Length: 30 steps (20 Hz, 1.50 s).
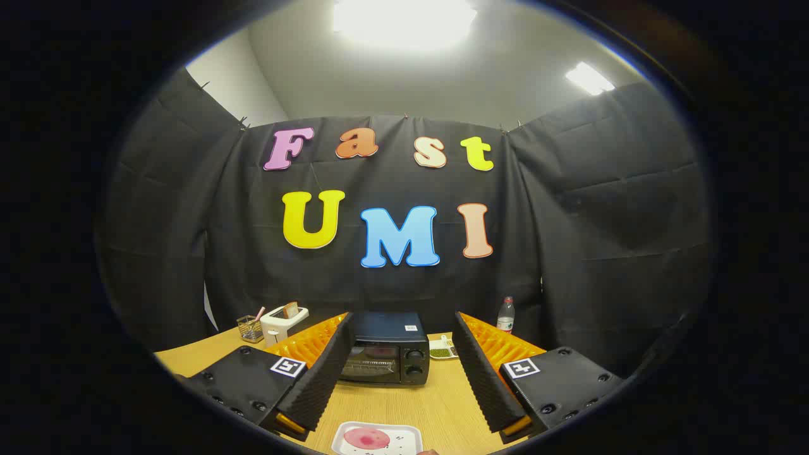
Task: Open the toaster oven, put the food inside, and close the toaster oven door.
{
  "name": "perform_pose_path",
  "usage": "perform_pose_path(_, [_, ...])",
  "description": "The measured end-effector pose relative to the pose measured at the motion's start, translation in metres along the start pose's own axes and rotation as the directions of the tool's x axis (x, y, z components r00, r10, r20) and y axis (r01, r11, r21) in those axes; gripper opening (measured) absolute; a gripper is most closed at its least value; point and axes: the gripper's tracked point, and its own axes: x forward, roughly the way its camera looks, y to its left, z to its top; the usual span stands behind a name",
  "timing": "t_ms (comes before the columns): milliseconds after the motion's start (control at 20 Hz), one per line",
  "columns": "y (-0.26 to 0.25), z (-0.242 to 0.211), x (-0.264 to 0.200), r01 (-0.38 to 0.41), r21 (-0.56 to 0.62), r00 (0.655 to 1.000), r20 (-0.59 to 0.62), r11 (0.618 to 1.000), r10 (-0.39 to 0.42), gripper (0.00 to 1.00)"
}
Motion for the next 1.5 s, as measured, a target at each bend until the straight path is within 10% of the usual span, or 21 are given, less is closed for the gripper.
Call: perform_pose_path(1500, [0.048, -0.016, 0.11, -0.058, 0.079, 0.998, -0.007, 0.995, 0.059, 0.98])
